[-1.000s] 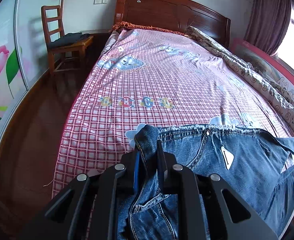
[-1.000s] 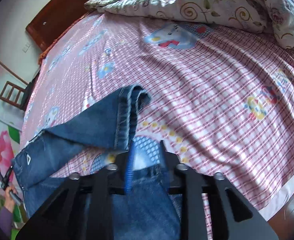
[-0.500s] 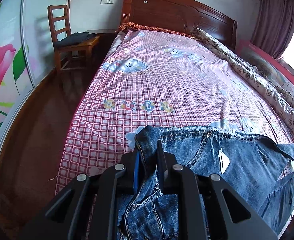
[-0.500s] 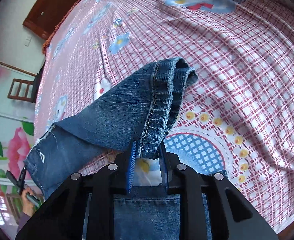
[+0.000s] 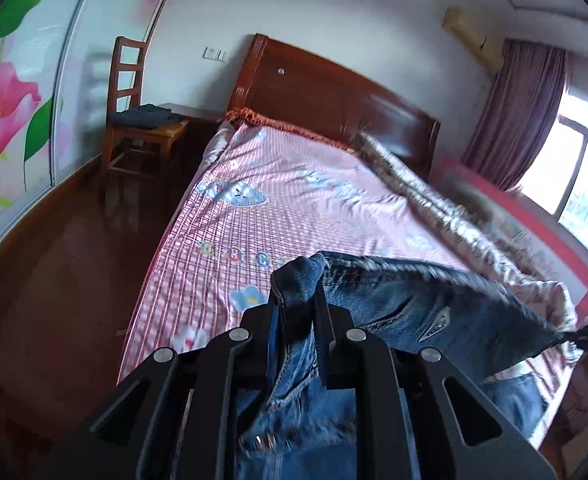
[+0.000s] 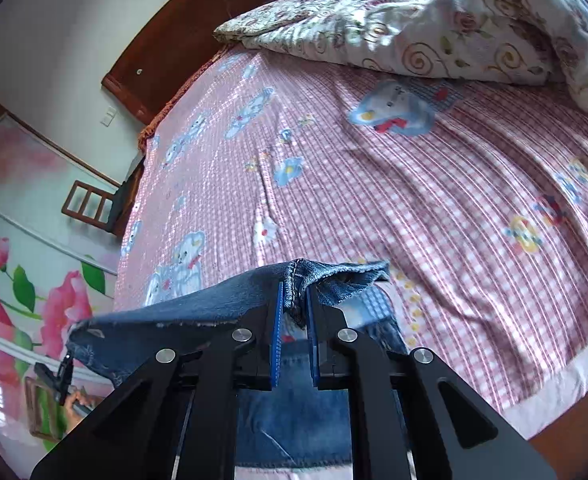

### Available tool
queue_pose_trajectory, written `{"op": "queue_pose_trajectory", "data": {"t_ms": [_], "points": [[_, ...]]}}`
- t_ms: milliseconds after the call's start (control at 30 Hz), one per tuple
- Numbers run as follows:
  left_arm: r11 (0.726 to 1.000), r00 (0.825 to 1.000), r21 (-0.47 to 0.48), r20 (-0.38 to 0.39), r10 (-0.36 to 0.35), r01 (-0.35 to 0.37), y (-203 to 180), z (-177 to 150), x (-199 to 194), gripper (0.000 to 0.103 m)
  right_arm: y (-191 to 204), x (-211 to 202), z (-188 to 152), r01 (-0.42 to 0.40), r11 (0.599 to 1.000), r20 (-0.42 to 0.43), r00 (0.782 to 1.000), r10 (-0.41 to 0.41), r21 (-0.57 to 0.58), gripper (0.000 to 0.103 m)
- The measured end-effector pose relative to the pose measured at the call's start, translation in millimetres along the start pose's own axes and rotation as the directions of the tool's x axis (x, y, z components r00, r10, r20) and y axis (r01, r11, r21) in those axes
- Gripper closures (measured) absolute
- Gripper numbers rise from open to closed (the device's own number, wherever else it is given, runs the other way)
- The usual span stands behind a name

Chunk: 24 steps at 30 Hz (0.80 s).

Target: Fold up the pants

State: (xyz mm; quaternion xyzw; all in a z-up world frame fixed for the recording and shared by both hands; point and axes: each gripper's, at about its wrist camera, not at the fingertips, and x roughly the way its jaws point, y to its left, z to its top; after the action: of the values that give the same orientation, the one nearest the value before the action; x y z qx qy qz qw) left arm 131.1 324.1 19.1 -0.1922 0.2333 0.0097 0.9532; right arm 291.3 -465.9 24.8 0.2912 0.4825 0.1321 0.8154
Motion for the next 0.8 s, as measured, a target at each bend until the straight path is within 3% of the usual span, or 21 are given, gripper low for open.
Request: {"op": "queue_pose_trajectory", "data": {"t_ms": [167,267,367,433,500,567,600,633,733,800], "points": [[0.998,0.998,0.029,-0.032,-0.047,0.048,-6,-48,-56,0.088,-53,6,-61,0.059,0.995,-0.073,0.996,-0.053,0.081,0.093],[1.0,0.996,-0.012,-0.089,-0.02,0.019,3,-88,-79,0.084,-83,19,-98,0.076,0.986,-0.115,0.992,-0.058,0.151,0.093],[0.997,0.984,-0.026,-0.166,0.062,-0.067,16,-124,-86,0.085,-99,29,-122,0.078,0.978,-0.123,0.991,-0.055,0.193,0.093],[0.985,0.957,-0.047,-0.247,0.15,-0.166,31,-150,-87,0.082,-103,28,-127,0.054,0.973,-0.095,0.995,-0.034,0.225,0.093],[0.95,0.919,-0.056,-0.276,0.28,-0.306,41,-170,-93,0.083,-98,27,-125,0.089,0.979,-0.101,0.992,-0.071,0.184,0.093],[0.925,0.925,-0.178,-0.251,0.286,-0.334,51,-178,-108,0.079,-87,27,-121,0.145,0.983,-0.118,0.984,-0.131,0.115,0.093],[0.899,0.926,-0.264,-0.243,0.288,-0.349,52,-183,-117,0.059,-84,29,-120,0.166,0.982,-0.123,0.98,-0.154,0.092,0.093],[0.886,0.933,-0.32,-0.242,0.266,-0.336,50,-186,-122,0.05,-83,31,-119,0.175,0.981,-0.127,0.978,-0.164,0.083,0.093],[0.875,0.975,-0.445,-0.19,0.115,-0.19,29,-193,-130,0.048,-84,34,-121,0.182,0.979,-0.124,0.978,-0.17,0.091,0.093],[0.847,0.988,-0.525,-0.152,0.003,-0.083,18,-194,-123,0.044,-87,35,-123,0.171,0.978,-0.118,0.981,-0.157,0.117,0.093]]}}
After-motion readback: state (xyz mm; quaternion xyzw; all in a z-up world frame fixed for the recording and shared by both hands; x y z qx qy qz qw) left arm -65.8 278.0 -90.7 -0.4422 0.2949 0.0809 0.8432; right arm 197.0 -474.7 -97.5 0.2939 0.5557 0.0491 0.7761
